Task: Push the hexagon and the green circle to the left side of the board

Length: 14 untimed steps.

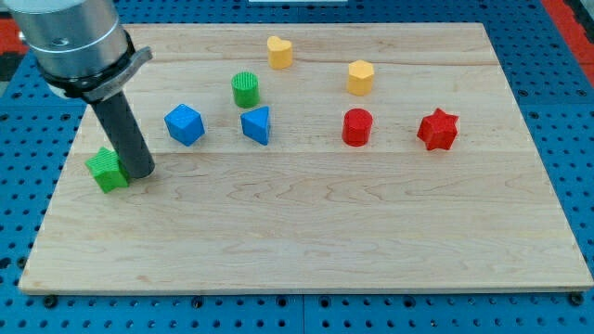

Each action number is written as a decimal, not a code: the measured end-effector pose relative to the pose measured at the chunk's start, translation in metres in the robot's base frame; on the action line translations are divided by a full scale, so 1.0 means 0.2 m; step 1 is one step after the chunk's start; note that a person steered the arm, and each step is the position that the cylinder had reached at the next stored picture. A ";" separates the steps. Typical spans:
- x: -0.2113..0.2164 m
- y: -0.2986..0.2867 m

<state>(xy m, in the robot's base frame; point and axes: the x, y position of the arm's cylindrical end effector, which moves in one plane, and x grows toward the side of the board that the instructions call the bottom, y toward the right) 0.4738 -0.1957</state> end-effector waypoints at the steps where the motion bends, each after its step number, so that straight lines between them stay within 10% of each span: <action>1: 0.02 -0.16; 2: 0.03 -0.10; 6: 0.04 2.28; 9: -0.77 1.96; 14: -1.15 2.07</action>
<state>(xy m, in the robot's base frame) 0.2442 0.2193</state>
